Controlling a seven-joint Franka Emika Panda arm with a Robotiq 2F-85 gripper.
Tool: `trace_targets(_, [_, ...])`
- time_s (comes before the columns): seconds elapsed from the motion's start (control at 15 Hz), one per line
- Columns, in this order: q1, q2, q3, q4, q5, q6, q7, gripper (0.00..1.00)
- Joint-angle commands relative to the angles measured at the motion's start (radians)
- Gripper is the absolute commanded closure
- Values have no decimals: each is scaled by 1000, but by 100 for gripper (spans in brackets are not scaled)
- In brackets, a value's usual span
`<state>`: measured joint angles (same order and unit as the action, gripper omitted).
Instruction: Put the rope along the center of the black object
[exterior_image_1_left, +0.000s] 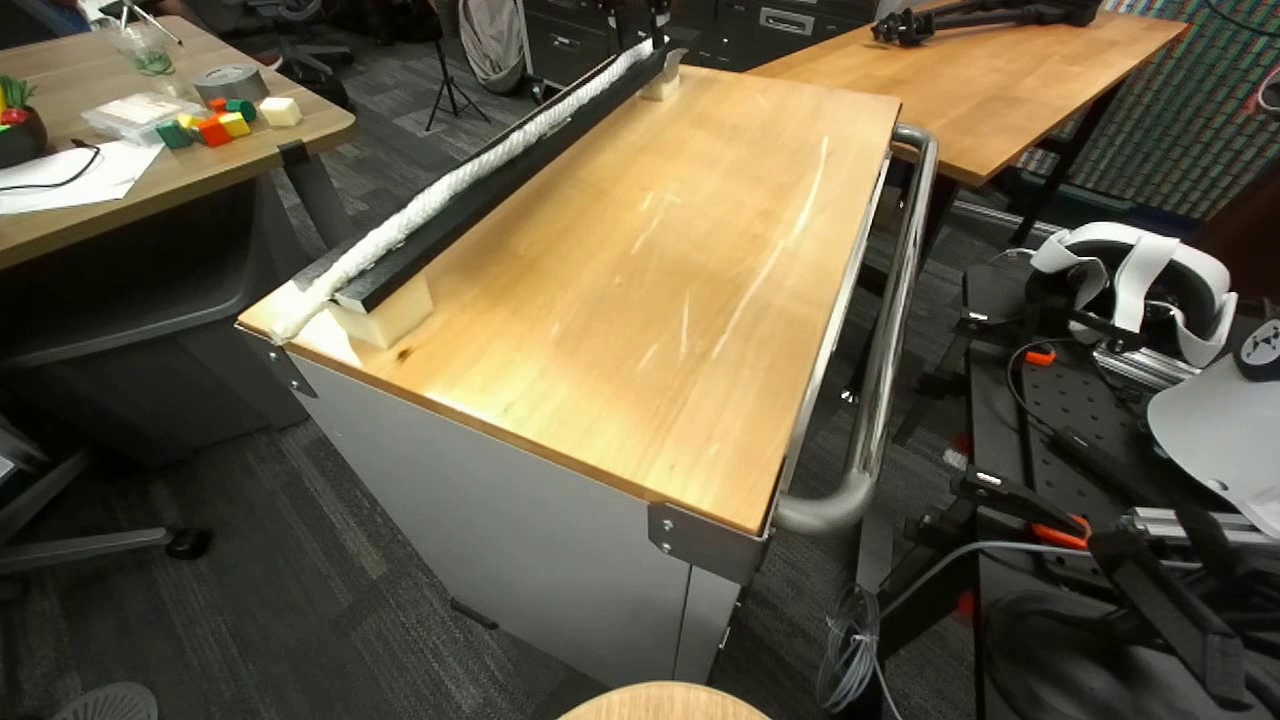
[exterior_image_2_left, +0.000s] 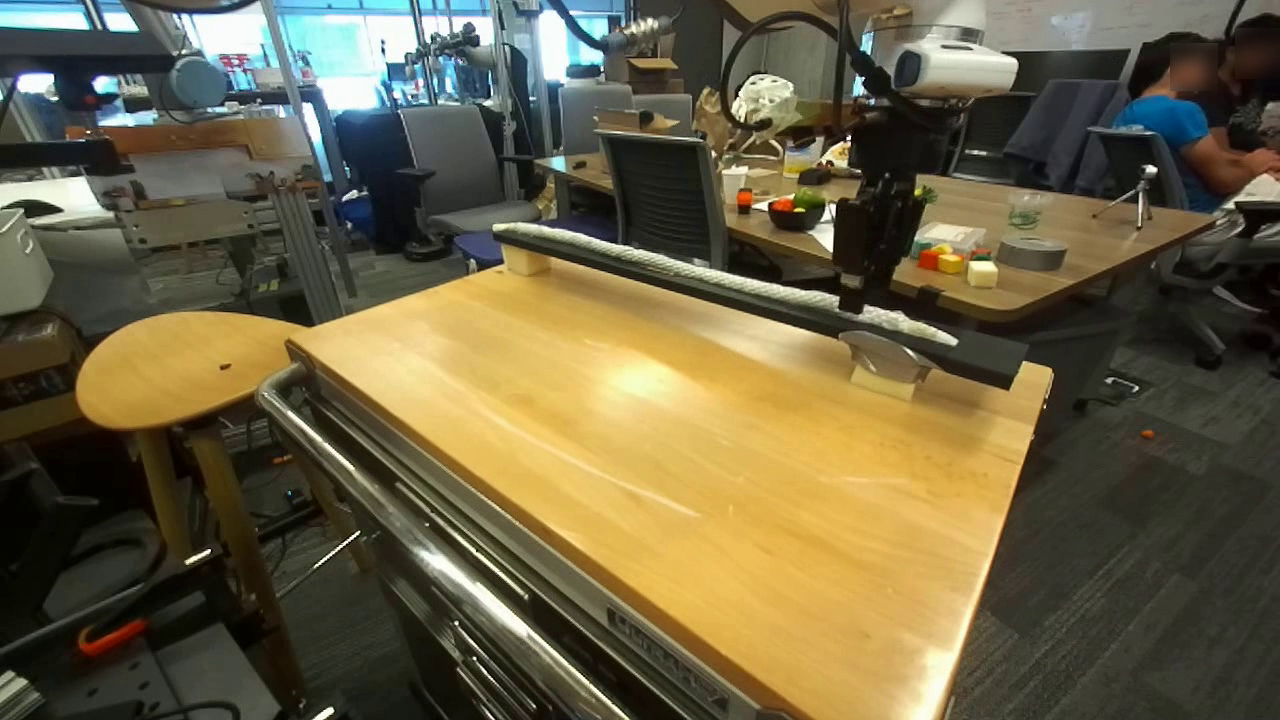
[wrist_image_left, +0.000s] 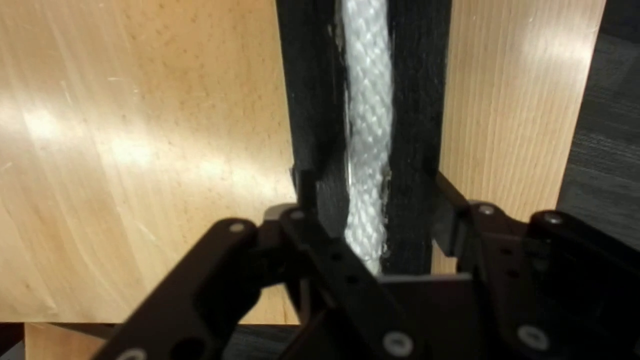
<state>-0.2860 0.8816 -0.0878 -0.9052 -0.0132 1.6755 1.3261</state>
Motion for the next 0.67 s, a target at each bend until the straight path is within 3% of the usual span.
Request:
trace_targets(0.0, [2, -12, 21, 31, 8, -7, -41, 14])
trace_targets(0.13, [4, -18, 36, 33, 15, 6, -49, 1])
trace_targets(0.33, [11, -48, 78, 9, 42, 100, -34, 0])
trace_targets(0.4, [7, -14, 59, 24, 10, 52, -26, 0])
trace_targets(0.6, [20, -37, 82, 13, 33, 129, -12, 0])
